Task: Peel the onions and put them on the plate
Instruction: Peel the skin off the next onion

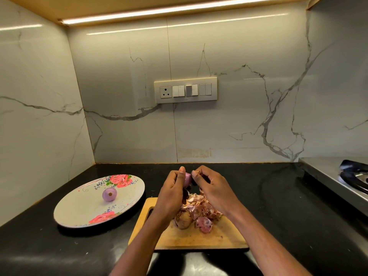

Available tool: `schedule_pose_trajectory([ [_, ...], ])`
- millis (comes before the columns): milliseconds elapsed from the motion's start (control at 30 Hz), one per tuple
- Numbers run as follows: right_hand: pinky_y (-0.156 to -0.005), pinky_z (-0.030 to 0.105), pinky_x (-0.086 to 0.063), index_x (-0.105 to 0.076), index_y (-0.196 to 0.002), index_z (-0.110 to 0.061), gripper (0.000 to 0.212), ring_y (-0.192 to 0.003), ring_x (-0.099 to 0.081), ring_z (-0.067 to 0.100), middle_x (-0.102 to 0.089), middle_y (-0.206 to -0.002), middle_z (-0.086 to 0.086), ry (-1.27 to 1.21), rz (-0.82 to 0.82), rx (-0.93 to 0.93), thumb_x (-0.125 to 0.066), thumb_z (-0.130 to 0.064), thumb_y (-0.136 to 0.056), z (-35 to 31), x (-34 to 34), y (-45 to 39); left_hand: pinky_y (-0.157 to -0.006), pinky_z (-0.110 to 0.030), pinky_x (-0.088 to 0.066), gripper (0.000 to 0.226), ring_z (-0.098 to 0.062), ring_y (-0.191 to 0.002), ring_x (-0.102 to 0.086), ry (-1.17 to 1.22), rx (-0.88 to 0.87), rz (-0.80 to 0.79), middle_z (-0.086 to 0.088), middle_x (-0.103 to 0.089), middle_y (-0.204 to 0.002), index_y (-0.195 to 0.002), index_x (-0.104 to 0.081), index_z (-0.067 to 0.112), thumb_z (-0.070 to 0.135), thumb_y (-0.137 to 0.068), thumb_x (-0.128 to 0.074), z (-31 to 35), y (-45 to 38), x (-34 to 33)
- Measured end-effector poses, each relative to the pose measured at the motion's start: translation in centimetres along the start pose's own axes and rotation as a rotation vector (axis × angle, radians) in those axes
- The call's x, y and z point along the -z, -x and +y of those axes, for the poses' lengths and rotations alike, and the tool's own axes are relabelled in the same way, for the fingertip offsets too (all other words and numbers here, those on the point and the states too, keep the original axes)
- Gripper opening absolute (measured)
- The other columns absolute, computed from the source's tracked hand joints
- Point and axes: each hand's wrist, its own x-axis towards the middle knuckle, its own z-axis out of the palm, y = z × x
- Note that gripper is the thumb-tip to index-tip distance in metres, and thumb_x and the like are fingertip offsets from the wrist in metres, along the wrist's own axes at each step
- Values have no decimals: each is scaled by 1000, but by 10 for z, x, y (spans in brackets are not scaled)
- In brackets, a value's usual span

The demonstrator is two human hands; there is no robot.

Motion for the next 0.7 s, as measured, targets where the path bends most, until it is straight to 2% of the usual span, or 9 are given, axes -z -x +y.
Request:
schedule_pose_trajectory([
  [133, -76, 43, -55, -62, -88, -28, 23, -79, -58, 13, -60, -85, -5, 102, 44, 44, -48, -38, -104, 6, -2, -2, -76, -27, -50, 44, -15, -89, -62, -103, -56, 1, -1, -61, -99, -108, -53, 24, 59, -94, -29, 1, 0, -2],
  [200, -72, 45, -54, -64, -90, -27, 21, -79, -58, 14, -61, -86, -5, 140, 82, 67, -50, -37, -103, 8, -3, -3, -77, -25, -50, 41, -12, -91, -61, -112, -62, -7, 1, -59, -105, -117, -48, 21, 55, -97, -35, 2, 0, -1],
  [300, -70, 45, -55, -64, -92, -29, 19, -79, -59, 15, -61, -88, -6, 154, 100, 74, -51, -36, -103, 10, -3, -4, -86, -22, -50, 34, -7, -101, -59, -112, -65, 0, 5, -54, -113, -124, -38, 21, 45, -101, -44, 2, 1, -2],
  [433, -70, 47, -54, -66, -88, -28, 22, -76, -59, 15, -62, -84, -7, 136, 111, 30, -51, -36, -103, 8, -8, -4, -77, -12, -45, 25, 2, -99, -56, -153, -77, -5, 12, -52, -106, -122, -35, 20, 40, -106, -33, 4, 0, -3],
  [500, -71, 50, -52, -67, -84, -27, 24, -73, -57, 14, -63, -81, -6, 48, 147, -47, -53, -36, -102, 7, -7, -8, -71, -16, -48, 20, -2, -90, -59, -199, -111, 24, 6, -56, -100, -117, -35, 19, 37, -107, -32, 6, 1, -8],
  [567, -73, 50, -53, -69, -81, -26, 26, -75, -59, 15, -65, -80, -5, -36, 179, -118, -55, -34, -101, 7, -9, -9, -63, -29, -50, 16, -8, -74, -60, -292, -157, 64, 1, -59, -89, -111, -36, 20, 36, -107, -34, 9, -1, -12],
  [700, -74, 44, -57, -70, -82, -27, 24, -79, -63, 14, -67, -84, -8, 56, 231, -166, -56, -33, -100, 7, -15, -15, -58, -25, -46, 14, -10, -65, -58, -381, -207, 71, 1, -59, -81, -110, -35, 21, 35, -107, -35, 14, -2, -14],
])
